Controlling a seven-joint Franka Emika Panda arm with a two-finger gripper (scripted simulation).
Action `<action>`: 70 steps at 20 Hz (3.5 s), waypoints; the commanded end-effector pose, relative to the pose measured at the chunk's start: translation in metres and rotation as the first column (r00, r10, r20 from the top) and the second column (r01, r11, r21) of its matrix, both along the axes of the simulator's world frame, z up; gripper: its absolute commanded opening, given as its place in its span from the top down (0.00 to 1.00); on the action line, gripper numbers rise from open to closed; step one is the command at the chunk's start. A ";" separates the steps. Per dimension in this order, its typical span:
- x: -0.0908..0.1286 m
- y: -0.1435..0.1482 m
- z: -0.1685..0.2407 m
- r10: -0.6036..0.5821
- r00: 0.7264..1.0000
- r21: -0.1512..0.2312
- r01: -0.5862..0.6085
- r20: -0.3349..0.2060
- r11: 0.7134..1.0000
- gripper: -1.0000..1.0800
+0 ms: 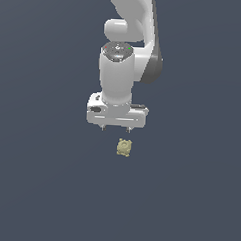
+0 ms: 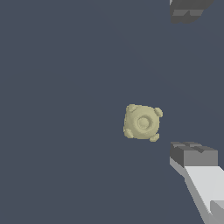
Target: Pick up the object and move it to a goal position.
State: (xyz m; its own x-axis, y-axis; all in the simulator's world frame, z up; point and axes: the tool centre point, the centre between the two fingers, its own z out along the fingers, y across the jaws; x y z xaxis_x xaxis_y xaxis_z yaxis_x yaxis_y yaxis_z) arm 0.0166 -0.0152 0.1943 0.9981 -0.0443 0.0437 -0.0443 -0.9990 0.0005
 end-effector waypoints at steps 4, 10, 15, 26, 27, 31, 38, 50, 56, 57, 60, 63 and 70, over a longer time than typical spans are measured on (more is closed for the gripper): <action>0.000 -0.001 0.001 0.004 1.000 -0.002 -0.004 -0.002 1.000 0.04; -0.001 -0.008 0.003 0.027 1.000 -0.011 -0.027 -0.013 1.000 0.04; -0.001 -0.009 0.003 0.027 1.000 -0.011 -0.027 -0.013 1.000 0.04; 0.001 0.008 -0.033 -0.031 0.999 -0.005 0.031 -0.022 1.000 0.04; 0.001 0.011 -0.039 -0.042 0.999 -0.004 0.042 -0.024 0.999 0.04; 0.000 0.024 -0.069 -0.089 0.995 0.000 0.090 -0.033 0.996 0.04; -0.002 0.038 -0.100 -0.141 0.989 0.002 0.141 -0.042 0.990 0.04; -0.004 0.040 -0.123 -0.146 0.988 0.002 0.146 -0.044 0.989 0.04; -0.004 0.040 -0.151 -0.148 0.988 0.002 0.148 -0.044 0.989 0.04; -0.004 0.040 -0.153 -0.148 0.988 0.002 0.149 -0.044 0.989 0.04; -0.003 0.040 -0.155 -0.148 0.988 0.002 0.149 -0.044 0.989 0.04; -0.003 0.040 -0.155 -0.148 0.988 0.002 0.149 -0.044 0.989 1.00; -0.003 0.040 -0.155 -0.148 0.988 0.002 0.149 -0.044 0.989 1.00</action>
State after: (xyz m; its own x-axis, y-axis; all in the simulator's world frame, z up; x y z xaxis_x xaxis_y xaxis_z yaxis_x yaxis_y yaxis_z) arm 0.0136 0.0247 0.0403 0.9813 -0.1924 0.0009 -0.1924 -0.9813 -0.0001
